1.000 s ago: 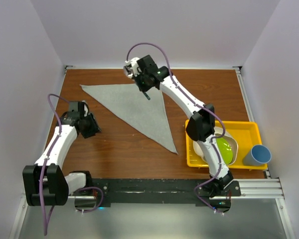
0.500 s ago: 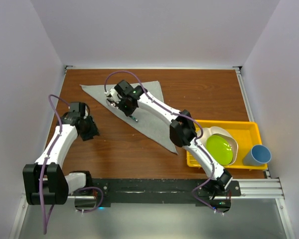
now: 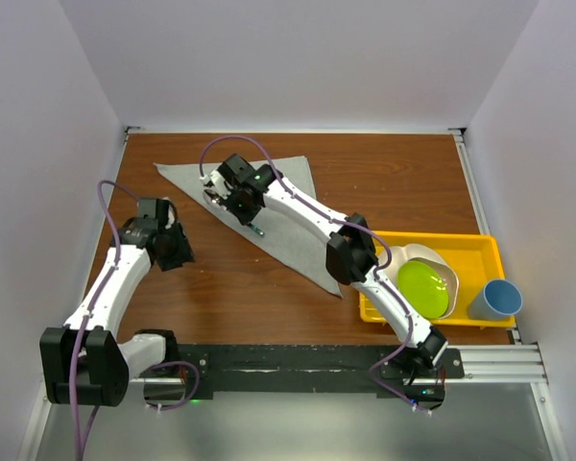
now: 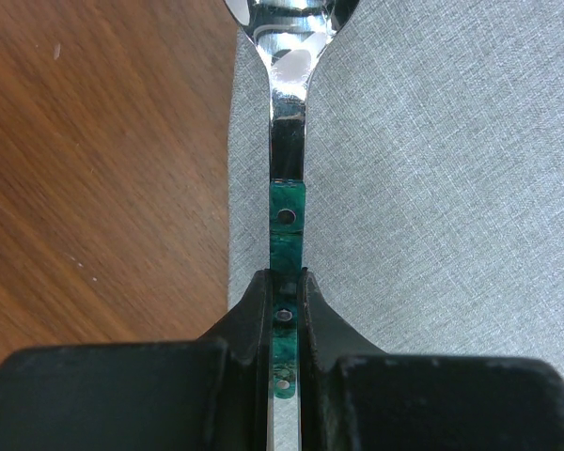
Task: Fold the napkin, place the utensils inside, and roll it up
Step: Place the utensil onto the napkin
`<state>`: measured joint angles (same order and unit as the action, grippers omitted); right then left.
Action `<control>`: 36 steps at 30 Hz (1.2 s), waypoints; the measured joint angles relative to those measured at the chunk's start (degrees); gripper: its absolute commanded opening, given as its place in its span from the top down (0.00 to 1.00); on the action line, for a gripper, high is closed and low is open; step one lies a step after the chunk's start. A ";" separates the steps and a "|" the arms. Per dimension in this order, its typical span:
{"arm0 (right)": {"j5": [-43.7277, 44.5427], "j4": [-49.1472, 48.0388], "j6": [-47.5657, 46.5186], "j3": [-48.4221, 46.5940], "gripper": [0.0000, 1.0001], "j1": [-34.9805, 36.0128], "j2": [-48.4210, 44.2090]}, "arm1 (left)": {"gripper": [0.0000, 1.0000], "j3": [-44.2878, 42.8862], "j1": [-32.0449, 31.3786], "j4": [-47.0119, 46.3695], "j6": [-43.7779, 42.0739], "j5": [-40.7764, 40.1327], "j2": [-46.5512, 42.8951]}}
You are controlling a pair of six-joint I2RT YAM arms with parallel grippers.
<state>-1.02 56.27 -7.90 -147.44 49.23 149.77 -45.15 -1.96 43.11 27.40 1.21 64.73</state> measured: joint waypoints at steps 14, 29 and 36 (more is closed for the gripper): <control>-0.02 -0.39 0.74 -0.09 1.00 0.00 2.10 | 0.56 0.00 -0.83 0.04 -0.02 -0.04 -0.13; 0.02 -0.57 0.35 -0.09 0.98 0.00 2.86 | 0.56 0.00 -0.87 0.04 -0.11 -0.22 -0.11; 0.02 -0.68 0.13 -0.04 1.00 0.00 2.86 | 0.55 0.00 -0.85 0.04 -0.15 -0.28 -0.09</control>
<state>-0.99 55.59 -7.77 -147.48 49.23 152.64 -45.15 -2.81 43.16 27.24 0.93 64.64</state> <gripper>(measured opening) 0.062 0.444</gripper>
